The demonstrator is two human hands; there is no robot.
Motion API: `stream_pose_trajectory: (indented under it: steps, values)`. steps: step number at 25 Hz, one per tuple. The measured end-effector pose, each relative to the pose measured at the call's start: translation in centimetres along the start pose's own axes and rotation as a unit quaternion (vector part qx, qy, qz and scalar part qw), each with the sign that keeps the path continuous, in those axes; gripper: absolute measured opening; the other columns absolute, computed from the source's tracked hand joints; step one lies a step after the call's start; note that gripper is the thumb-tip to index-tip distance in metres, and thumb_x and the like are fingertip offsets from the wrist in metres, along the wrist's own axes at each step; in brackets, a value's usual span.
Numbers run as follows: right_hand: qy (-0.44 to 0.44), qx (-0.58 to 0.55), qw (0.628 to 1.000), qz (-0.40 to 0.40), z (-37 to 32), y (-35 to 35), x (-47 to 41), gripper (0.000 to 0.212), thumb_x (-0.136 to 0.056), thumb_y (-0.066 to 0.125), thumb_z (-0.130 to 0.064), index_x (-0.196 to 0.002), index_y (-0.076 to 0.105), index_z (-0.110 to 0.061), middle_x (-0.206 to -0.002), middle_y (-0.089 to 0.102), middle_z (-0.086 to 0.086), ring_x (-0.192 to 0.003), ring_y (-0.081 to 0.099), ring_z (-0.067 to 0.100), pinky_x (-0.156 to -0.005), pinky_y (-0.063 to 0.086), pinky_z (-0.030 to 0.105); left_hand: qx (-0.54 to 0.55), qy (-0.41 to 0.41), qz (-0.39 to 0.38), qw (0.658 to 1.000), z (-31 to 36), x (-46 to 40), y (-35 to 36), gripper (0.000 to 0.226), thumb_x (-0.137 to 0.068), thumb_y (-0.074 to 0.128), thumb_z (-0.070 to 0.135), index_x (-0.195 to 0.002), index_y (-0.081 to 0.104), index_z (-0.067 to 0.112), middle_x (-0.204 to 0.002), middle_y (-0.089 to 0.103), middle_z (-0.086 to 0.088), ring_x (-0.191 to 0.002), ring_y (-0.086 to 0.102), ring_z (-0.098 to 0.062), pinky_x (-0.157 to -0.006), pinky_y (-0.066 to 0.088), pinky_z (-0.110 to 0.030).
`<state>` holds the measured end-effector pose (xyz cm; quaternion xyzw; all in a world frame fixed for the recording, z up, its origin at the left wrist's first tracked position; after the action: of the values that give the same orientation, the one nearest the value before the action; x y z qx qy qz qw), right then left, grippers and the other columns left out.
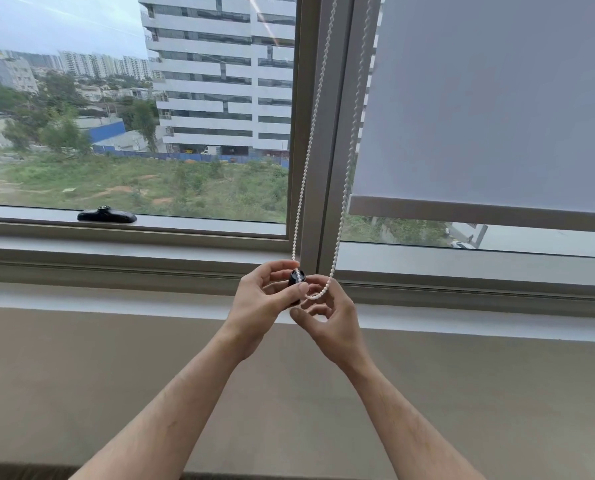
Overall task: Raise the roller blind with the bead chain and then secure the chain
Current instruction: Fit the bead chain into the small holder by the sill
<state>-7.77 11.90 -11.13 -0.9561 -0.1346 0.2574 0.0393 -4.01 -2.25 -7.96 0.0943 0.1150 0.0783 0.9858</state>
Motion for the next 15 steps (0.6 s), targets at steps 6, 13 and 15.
stream_pose_trajectory:
  steps: [6,13,15]
  values:
    - [0.133,0.056,0.985,0.096,5.6,-2.2,-0.3,0.021,-0.082,0.069,-0.012,-0.097,0.066,-0.027,-0.077,0.065,-0.006,-0.07,0.061,0.011,-0.06,0.049,0.016,0.005,-0.002,0.005,1.0,0.0,-0.3,-0.3,0.035,-0.068,0.084,0.013,-0.1,0.074,0.022,-0.086,0.073,0.005,-0.086,0.069,-0.017,-0.09,0.058,-0.044]
    - [0.247,0.199,0.941,0.122,12.1,-4.6,-2.1,0.026,-0.086,0.071,-0.018,-0.109,0.068,-0.008,-0.083,0.064,0.001,-0.083,0.064,0.023,-0.081,0.052,0.035,0.005,-0.014,0.016,1.0,0.3,-0.5,-0.4,0.035,-0.068,0.083,0.013,-0.1,0.074,0.023,-0.092,0.071,0.001,-0.086,0.068,-0.018,-0.09,0.057,-0.044]
    - [0.255,0.235,0.932,0.103,13.5,-4.7,-2.7,0.033,-0.087,0.071,-0.022,-0.116,0.067,-0.007,-0.092,0.064,0.006,-0.093,0.063,0.027,-0.086,0.048,0.036,0.004,-0.015,0.013,1.0,0.5,-0.6,-0.4,0.034,-0.068,0.083,0.014,-0.099,0.074,0.024,-0.093,0.071,-0.001,-0.085,0.069,-0.02,-0.089,0.058,-0.043]
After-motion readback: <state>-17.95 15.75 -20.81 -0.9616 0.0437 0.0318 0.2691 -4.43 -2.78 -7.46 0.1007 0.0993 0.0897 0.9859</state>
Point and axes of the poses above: each hand's wrist, its own x-axis away from the middle knuckle, its own y-axis out of the palm, z = x × y, the point moved 3 cm from there along -x, towards the middle knuckle
